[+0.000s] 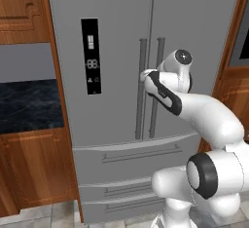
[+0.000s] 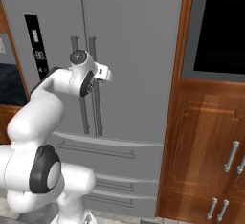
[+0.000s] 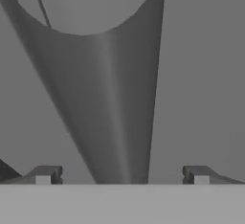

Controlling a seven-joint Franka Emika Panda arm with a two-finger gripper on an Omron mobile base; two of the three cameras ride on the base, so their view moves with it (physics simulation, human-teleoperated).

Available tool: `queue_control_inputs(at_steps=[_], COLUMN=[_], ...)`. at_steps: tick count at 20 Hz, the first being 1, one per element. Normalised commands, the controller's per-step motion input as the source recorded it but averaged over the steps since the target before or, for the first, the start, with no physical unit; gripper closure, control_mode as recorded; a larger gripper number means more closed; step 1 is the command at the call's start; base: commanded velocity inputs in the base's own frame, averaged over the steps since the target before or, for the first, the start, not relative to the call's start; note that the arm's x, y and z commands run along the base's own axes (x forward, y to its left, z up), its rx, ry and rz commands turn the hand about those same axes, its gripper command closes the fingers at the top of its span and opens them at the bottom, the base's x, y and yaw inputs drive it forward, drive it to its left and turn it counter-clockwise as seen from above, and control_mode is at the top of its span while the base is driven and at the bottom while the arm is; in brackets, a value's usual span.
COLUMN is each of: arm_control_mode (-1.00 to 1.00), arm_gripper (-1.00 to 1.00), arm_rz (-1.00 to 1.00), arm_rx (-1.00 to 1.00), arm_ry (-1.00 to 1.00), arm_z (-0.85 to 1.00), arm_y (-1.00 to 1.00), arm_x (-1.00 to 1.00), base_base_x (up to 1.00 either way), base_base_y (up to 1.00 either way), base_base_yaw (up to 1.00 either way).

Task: Open the fridge, grab two sodas, and place both sodas inside the bowl with ice on the dining counter.

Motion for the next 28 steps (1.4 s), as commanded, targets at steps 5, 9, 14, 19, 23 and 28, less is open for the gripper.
queue_control_inputs(at_steps=[5, 9, 14, 19, 23, 28], arm_control_mode=[-1.0, -1.0, -1.0, -1.0, -1.0, -1.0], arm_gripper=[1.0, 1.0, 1.0, 1.0, 1.0, -1.0], arm_rz=[0.0, 0.0, -0.02, -0.05, -0.08, -0.06], arm_rx=[0.0, -0.01, 0.04, 0.03, 0.0, 0.0], arm_ry=[-0.03, 0.04, 0.0, 0.0, 0.0, 0.0], arm_z=[-0.18, -0.16, -0.04, 0.0, 0.01, 0.04], arm_y=[0.0, -0.18, -0.6, -0.69, -0.75, -0.8], arm_x=[0.39, -0.12, -0.83, -0.96, -0.96, -0.86], base_base_x=[0.0, 0.0, 0.0, 0.0, 0.0, 0.0], base_base_y=[0.0, 0.0, 0.0, 0.0, 0.0, 0.0], base_base_yaw=[0.0, 0.0, 0.0, 0.0, 0.0, 0.0])
